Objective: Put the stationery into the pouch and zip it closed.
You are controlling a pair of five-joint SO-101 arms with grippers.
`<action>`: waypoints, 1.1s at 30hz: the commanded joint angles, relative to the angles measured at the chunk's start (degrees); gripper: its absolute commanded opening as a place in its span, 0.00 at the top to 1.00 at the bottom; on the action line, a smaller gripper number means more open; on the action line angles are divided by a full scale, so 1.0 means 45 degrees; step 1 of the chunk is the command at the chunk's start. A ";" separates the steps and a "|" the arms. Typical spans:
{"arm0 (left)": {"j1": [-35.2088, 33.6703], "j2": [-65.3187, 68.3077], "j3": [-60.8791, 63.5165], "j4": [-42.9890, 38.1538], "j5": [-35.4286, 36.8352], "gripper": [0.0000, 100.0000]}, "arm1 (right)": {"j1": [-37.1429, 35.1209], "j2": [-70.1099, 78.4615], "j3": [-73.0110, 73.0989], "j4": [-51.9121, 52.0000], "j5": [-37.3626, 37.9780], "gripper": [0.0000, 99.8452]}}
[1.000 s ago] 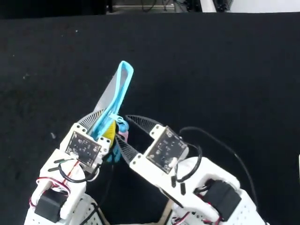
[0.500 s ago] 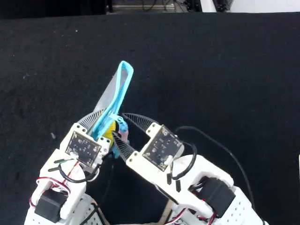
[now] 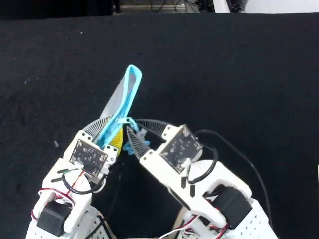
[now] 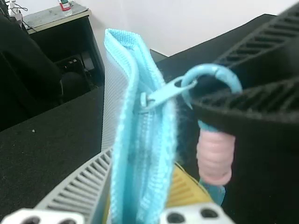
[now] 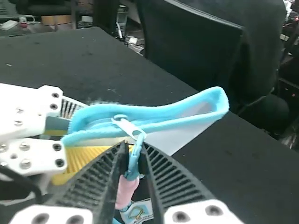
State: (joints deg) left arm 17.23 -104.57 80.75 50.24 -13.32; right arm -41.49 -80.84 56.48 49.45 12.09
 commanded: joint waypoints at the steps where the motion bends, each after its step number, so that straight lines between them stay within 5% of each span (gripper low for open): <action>1: -0.0010 0.0098 0.0908 0.0098 0.0156 0.97 | 0.0547 -0.0186 -0.0186 -0.0352 0.0059 0.99; 33: -0.0010 0.0098 0.1104 0.0078 0.0176 0.97 | 0.3536 -0.0068 0.2452 -0.6466 -0.0781 0.99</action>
State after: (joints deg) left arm 17.32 -104.57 81.54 49.89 -13.32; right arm -30.33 -80.75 68.53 22.99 8.92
